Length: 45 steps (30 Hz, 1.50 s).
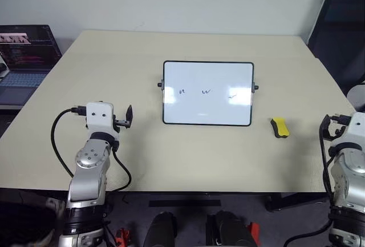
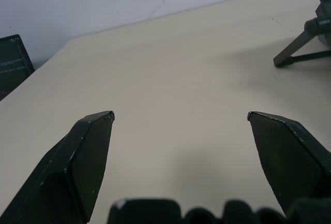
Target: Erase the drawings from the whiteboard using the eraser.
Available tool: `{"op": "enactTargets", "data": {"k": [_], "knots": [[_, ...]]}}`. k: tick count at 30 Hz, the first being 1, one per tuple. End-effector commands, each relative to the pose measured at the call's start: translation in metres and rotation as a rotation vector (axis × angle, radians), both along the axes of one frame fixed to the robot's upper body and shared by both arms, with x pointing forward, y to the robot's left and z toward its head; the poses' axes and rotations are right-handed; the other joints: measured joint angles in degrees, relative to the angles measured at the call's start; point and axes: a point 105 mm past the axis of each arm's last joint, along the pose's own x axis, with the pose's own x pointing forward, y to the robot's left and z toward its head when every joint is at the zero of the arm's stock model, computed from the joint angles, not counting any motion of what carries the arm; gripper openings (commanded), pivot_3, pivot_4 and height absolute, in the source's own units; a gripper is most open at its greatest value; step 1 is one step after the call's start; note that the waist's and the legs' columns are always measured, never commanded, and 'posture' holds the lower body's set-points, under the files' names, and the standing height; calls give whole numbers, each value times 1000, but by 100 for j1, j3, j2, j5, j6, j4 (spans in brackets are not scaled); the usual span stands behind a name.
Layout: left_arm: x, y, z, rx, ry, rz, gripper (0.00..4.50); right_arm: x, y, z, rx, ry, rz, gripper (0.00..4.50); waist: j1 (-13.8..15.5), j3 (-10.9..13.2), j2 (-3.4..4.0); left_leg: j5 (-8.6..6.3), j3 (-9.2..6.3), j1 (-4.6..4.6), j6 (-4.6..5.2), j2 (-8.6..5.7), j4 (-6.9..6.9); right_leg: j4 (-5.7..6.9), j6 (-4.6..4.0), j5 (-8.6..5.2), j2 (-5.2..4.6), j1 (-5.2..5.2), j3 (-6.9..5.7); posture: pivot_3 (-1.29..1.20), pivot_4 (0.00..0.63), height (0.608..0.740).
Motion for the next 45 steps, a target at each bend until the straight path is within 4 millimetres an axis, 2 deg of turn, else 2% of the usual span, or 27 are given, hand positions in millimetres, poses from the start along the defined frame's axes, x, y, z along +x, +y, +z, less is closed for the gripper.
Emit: {"op": "enactTargets", "data": {"k": [1, 4, 10, 16, 21, 32, 34, 39, 44, 45], "knots": [[-1, -5, 17, 15, -64, -8, 4500, -1, 0, 17, -16, -52, 12, 4470, -3, 0, 0, 0, 1, 0, 0, 0, 1, 0, 0, 0, 0, 0, 1, 0, 150, 740], [-2, -8, 18, 13, -66, -12, 4500, 1, -2, 16, -12, -47, 11, 4470, -2, 0, 0, 0, 3, 2, 0, 0, 2, 0, 1, 0, 0, 1, 2, 0, 150, 740], [-1, -12, 19, 18, -56, -42, 4500, -4, 0, 26, -23, -74, 5, 4470, -2, 0, 0, 0, 2, 2, 0, -1, 1, 0, 0, 0, 0, 2, 1, 0, 150, 740], [14, -12, 23, 20, -65, -52, 4500, -14, -4, 19, -13, -70, -32, 4470, 3, 0, 0, 0, 0, 2, 0, -2, 2, 0, 1, 0, 0, 3, 0, 0, 150, 740], [24, -8, 26, -3, -75, -59, 4500, -17, 2, 22, -8, -92, -45, 4470, -8, 0, 0, 0, 4, 4, 0, -2, 2, 0, 1, 0, 1, 3, 2, 0, 150, 740], [35, -10, 32, -4, -103, -78, 4500, -26, 2, 22, -6, -84, -57, 4470, 3, 0, 0, 0, 3, 3, 0, -2, 0, -1, 1, 0, 0, 3, 1, 0, 150, 740], [38, -17, 37, -30, -114, -119, 4500, -25, 5, 24, -10, -77, -34, 4470, 1, 0, 0, 0, 3, 4, 0, -2, 0, 0, 1, 0, 1, 3, 1, 0, 150, 740], [39, -59, 61, -140, -140, -380, 4500, -16, 22, 26, 32, -38, 75, 4470, 2, 0, 0, 0, 2, 2, 0, -3, 1, 0, 1, 0, 1, 3, -1, 0, 150, 740], [41, -87, 67, -152, -107, -529, 4500, -5, 43, 31, 63, 9, 201, 4470, -8, 0, 0, 0, 2, 3, 0, -3, 1, 0, 2, 0, 2, 3, 0, 0, 150, 740], [37, -104, 64, -147, -83, -625, 4500, -1, 48, 31, 70, 28, 235, 4470, -12, 0, 0, 0, 3, 4, 0, -4, 1, 1, 2, 0, 3, 3, 1, 0, 150, 740]]}}
